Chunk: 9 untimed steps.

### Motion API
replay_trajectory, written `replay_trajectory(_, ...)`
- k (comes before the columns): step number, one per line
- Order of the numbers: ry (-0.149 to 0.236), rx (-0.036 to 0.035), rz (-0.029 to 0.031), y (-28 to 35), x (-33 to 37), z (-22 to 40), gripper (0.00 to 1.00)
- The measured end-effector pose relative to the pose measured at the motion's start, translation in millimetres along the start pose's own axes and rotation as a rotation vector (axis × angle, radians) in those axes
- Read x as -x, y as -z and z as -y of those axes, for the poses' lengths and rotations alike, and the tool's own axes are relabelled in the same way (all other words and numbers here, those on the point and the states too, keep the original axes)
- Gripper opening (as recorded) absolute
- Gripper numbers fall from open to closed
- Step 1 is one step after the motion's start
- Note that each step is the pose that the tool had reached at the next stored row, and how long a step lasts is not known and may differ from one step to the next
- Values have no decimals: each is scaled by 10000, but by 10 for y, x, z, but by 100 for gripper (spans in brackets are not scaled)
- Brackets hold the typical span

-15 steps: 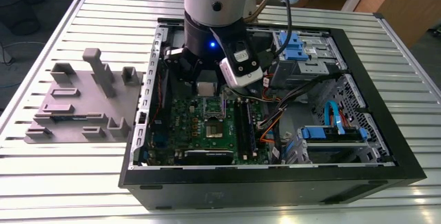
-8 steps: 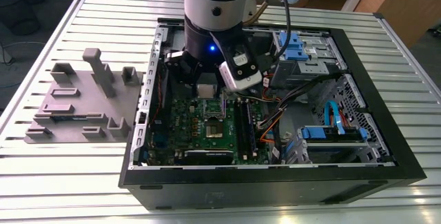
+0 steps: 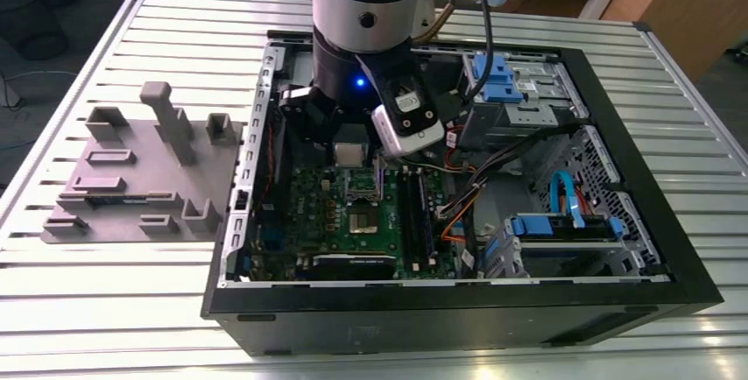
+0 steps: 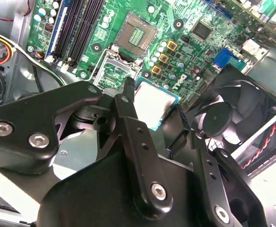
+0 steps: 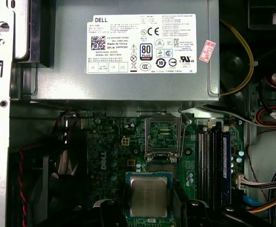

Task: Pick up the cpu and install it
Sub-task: 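Place the cpu into insertion slot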

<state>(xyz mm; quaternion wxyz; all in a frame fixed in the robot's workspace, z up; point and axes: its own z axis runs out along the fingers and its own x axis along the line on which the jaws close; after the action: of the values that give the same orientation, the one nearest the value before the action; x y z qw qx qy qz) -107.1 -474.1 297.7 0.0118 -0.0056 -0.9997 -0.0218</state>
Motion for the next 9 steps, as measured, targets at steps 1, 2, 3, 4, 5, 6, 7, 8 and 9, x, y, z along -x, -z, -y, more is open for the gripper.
replay_trajectory(1, 0, 0, 0, 0, 0, 0, 47)
replay_trajectory(2, 0, -1, 0, 0, 0, 0, 47)
replay_trajectory(3, 0, -1, 0, 0, 0, 0, 47)
replay_trajectory(4, 0, -1, 0, 0, 0, 0, 47)
replay_trajectory(5, 0, 0, 0, -1, 0, 0, 47)
replay_trajectory(6, 0, 1, 0, -4, 0, 0, 47)
replay_trajectory(7, -3, 6, 2, -21, 1, 0, 47)
replay_trajectory(8, -9, 4, 0, -35, 5, 1, 47)
replay_trajectory(9, -13, 8, -4, -51, 21, 3, 47)
